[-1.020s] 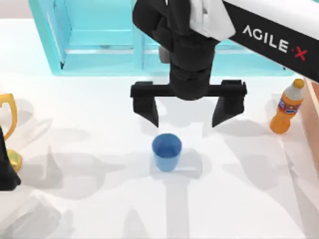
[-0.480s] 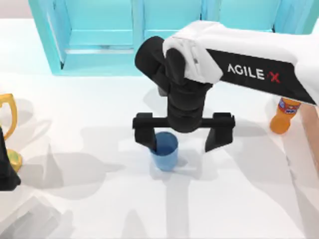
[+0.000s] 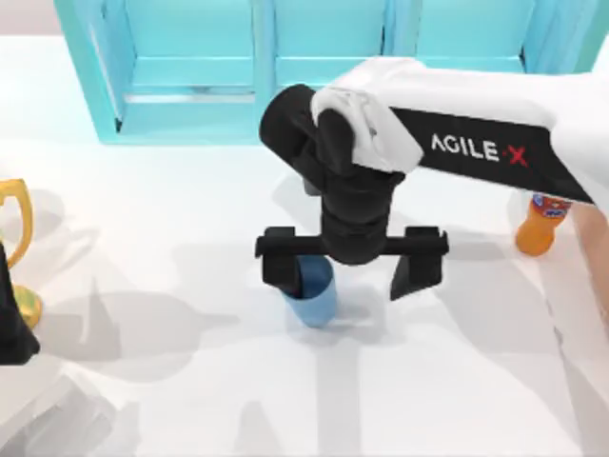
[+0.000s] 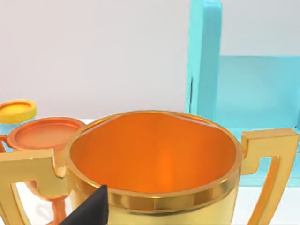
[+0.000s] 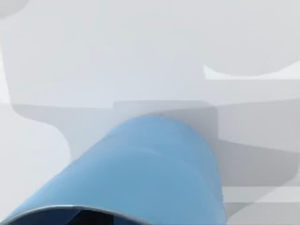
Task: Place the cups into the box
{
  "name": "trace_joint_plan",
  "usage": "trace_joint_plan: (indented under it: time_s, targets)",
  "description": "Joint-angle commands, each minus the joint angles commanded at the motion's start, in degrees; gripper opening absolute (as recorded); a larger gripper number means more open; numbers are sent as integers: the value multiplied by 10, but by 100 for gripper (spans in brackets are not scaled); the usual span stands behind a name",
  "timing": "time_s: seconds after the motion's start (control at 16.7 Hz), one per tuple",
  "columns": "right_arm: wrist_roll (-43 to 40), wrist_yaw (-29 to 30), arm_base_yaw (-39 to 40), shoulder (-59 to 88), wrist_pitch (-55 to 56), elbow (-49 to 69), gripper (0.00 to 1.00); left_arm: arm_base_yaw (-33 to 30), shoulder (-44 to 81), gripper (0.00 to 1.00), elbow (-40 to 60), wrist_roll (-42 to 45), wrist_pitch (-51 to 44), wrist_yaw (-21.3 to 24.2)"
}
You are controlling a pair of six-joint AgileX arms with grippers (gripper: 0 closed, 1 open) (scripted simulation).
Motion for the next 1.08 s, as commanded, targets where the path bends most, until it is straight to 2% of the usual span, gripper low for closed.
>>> trace_joint_plan:
  time_s: [0.66, 1.08]
  targets:
    - [0, 0, 0, 0, 0, 0, 2, 0, 0, 100, 0, 0, 0, 0]
    - [0, 0, 0, 0, 0, 0, 0, 0, 0, 100, 0, 0, 0, 0]
